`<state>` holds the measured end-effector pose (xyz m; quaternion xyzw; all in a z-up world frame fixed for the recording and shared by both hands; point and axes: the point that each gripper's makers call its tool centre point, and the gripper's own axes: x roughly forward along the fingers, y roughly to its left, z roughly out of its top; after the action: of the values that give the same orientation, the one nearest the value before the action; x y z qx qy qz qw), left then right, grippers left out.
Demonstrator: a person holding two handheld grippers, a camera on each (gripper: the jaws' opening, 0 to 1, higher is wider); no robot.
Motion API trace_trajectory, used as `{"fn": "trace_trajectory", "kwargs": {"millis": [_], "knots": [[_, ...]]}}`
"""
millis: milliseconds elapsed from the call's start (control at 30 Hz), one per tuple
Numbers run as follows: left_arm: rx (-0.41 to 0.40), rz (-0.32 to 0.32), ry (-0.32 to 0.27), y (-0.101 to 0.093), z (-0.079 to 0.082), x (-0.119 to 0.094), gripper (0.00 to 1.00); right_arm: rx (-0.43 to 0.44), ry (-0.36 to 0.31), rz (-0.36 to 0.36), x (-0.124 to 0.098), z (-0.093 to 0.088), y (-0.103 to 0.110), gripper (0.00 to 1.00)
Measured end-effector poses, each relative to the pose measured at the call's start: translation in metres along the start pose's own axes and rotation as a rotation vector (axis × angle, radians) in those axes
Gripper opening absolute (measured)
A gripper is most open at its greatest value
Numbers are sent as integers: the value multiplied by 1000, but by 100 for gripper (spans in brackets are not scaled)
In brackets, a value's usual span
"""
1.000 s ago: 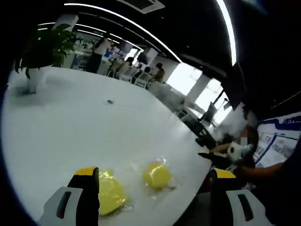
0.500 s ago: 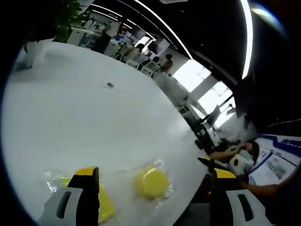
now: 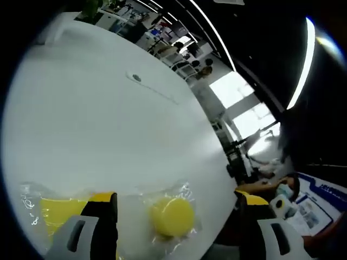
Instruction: Compare the silicone blocks by pressing each to a similar depth, holding the contact briefly, and releasing to observe deformation and rebound differences across the visible hardness samples.
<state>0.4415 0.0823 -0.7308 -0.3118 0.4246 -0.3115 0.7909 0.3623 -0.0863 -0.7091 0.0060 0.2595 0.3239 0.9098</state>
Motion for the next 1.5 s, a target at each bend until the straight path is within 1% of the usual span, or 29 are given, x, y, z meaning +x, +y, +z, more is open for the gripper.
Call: {"fn": "trace_trajectory", "kwargs": {"millis": [100, 167, 233, 267, 300, 400, 467, 500, 533, 567, 600, 700, 767, 800, 900, 967, 1000, 1067, 1100, 1133, 1167, 1200, 1267, 1333, 1367, 1400, 1433, 1467, 1500], "knots": [[-32, 15, 20, 9, -6, 8, 90, 3, 2, -3, -2, -1, 1, 97], [-58, 36, 7, 16, -5, 12, 81, 11, 1, -5, -2, -2, 0, 97], [-86, 51, 27, 22, -9, 14, 69, 20, 0, -7, -4, -3, 0, 97], [-118, 66, 39, 27, -10, 15, 65, 21, 0, -7, -4, -3, 0, 97], [-128, 73, 31, 30, -9, 16, 61, 24, -3, -8, -5, -3, -1, 97], [-169, 59, 28, 33, -7, 19, 55, 27, -4, -8, -6, -2, -1, 97], [-181, 66, 31, 35, -5, 24, 44, 30, -7, -8, -6, -1, -2, 96], [-173, 72, 35, 34, -6, 26, 34, 34, -9, -9, -7, 0, -2, 96], [-133, 83, 69, 37, -10, 26, 29, 36, -10, -10, -7, 0, -2, 96], [-109, 110, 76, 41, -11, 27, 29, 38, -12, -11, -7, 0, -2, 96], [-113, 124, 73, 43, -12, 29, 30, 38, -12, -11, -7, 0, -2, 96], [-159, 102, 93, 38, -16, 34, 29, 45, -8, -13, -7, -3, -2, 96], [-146, 102, 110, 37, -21, 36, 29, 50, -8, -14, -7, -4, -1, 96], [-136, 106, 124, 38, -25, 36, 28, 54, -7, -14, -8, -5, 0, 96], [-143, 110, 156, 41, -33, 38, 19, 62, -3, -16, -8, -9, 2, 96], [-146, 99, 144, 39, -29, 37, 18, 63, 0, -12, -9, -11, 4, 96], [-156, 107, 147, 41, -29, 37, 16, 62, 1, -11, -9, -11, 4, 96], [-168, 98, 153, 42, -29, 38, 16, 57, 2, -11, -10, -12, 5, 96], [-139, 91, 159, 41, -30, 38, 16, 56, 3, -12, -11, -12, 6, 96], [-74, 87, 164, 41, -30, 39, 15, 57, 1, -13, -12, -12, 5, 96], [-10, 100, 158, 41, -30, 40, 14, 60, 0, -15, -13, -12, 5, 96], [-33, 121, 149, 42, -29, 40, 14, 61, -1, -17, -14, -12, 5, 96], [-59, 126, 152, 43, -29, 40, 10, 63, -3, -19, -15, -12, 5, 96], [-32, 120, 145, 44, -30, 42, 7, 61, -1, -19, -16, -12, 6, 96], [22, 112, 144, 45, -30, 43, 4, 61, 0, -20, -16, -13, 6, 96], [38, 114, 158, 44, -32, 43, 2, 60, 1, -22, -17, -13, 5, 96], [24, 118, 156, 42, -32, 44, 0, 59, -1, -24, -17, -13, 5, 96], [36, 129, 159, 41, -32, 44, 0, 60, -5, -28, -19, -11, 4, 96], [53, 124, 160, 40, -32, 45, 0, 61, -8, -30, -20, -11, 3, 96]]}}
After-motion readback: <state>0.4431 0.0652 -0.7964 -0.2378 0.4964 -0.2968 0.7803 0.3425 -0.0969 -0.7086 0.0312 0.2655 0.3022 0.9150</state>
